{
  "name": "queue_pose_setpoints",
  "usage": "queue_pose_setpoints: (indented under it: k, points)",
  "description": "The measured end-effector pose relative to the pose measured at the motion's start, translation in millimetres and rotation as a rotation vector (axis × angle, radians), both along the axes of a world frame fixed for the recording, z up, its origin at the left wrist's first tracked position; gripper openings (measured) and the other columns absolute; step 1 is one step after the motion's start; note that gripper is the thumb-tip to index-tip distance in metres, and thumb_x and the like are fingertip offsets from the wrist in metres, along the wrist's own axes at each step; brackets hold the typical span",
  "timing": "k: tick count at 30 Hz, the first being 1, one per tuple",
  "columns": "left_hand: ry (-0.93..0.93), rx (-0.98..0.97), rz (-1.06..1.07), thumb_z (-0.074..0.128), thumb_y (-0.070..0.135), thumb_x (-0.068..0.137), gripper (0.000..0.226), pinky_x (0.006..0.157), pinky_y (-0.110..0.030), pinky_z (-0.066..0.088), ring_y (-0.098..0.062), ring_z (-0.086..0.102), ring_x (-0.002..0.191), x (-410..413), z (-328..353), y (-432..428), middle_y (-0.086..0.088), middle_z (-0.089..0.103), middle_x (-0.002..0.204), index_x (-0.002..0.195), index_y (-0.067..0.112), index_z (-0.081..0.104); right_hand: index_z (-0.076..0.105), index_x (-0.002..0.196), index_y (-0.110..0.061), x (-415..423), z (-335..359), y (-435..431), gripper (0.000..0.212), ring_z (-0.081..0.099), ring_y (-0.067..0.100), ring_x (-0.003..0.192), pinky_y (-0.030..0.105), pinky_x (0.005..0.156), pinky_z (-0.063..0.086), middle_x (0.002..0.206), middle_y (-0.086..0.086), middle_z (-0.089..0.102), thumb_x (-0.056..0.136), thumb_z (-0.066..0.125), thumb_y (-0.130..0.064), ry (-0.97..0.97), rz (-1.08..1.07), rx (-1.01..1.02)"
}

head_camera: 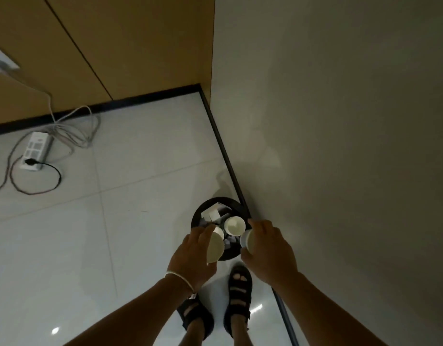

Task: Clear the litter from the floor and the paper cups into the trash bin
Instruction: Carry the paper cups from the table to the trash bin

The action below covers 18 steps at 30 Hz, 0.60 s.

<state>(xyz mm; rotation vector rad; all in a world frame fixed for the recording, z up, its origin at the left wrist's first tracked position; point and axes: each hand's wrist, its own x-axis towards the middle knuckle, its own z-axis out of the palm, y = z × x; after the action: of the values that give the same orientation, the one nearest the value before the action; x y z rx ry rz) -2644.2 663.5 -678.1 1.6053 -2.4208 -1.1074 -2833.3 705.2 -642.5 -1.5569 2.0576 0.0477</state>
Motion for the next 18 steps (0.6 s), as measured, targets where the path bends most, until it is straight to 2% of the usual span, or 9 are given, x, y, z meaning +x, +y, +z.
queue_pose_setpoints:
  k: [3,7,9,13,18]
  points:
    - [0.039,0.017,0.07,0.075,0.036,0.073,0.072,0.079,-0.016,0.045,-0.014,0.054,0.109,-19.7,-71.1,-10.8,0.002,0.047,0.124,0.135,0.024,0.039,0.035,0.143,-0.023,-8.9,-70.1,-24.9,0.07,0.051,0.016,0.115,0.021,0.083,0.047,0.134,0.0,0.047,0.085,0.066,-0.048,0.02,0.057,-0.007]
    - [0.007,0.001,0.082,0.076,0.039,0.07,0.075,0.086,-0.025,0.049,-0.019,0.052,0.112,-32.2,-151.7,-11.3,-0.001,0.05,0.126,0.135,0.02,0.044,0.033,0.145,-0.021,-17.9,-149.4,-41.9,0.076,0.05,0.019,0.119,0.024,0.084,0.048,0.136,0.002,0.046,0.083,0.069,-0.048,0.028,0.083,0.007]
    - [-0.021,-0.004,0.059,0.08,0.037,0.066,0.075,0.084,-0.03,0.051,-0.022,0.055,0.107,-36.5,-179.3,-8.1,-0.003,0.054,0.121,0.13,0.018,0.048,0.033,0.147,-0.02,-19.4,-179.0,-46.3,0.077,0.048,0.023,0.121,0.029,0.086,0.049,0.138,0.004,0.045,0.083,0.069,-0.046,0.023,0.129,0.015]
    - [-0.081,-0.093,0.089,0.089,0.028,0.047,0.078,0.079,-0.037,0.05,-0.028,0.062,0.094,-41.6,-212.9,-3.3,-0.005,0.063,0.106,0.117,0.014,0.058,0.036,0.146,-0.016,-21.2,-214.7,-47.7,0.077,0.048,0.028,0.122,0.034,0.088,0.052,0.139,0.009,0.046,0.083,0.071,-0.041,-0.005,0.205,0.021]
    - [-0.17,-0.199,0.106,0.088,0.027,0.045,0.075,0.079,-0.041,0.05,-0.031,0.062,0.095,-40.1,-233.1,-10.6,-0.008,0.064,0.107,0.114,0.011,0.063,0.039,0.146,-0.013,-22.8,-235.1,-50.8,0.077,0.044,0.028,0.129,0.033,0.093,0.05,0.142,0.01,0.045,0.082,0.074,-0.04,-0.013,0.242,-0.005]
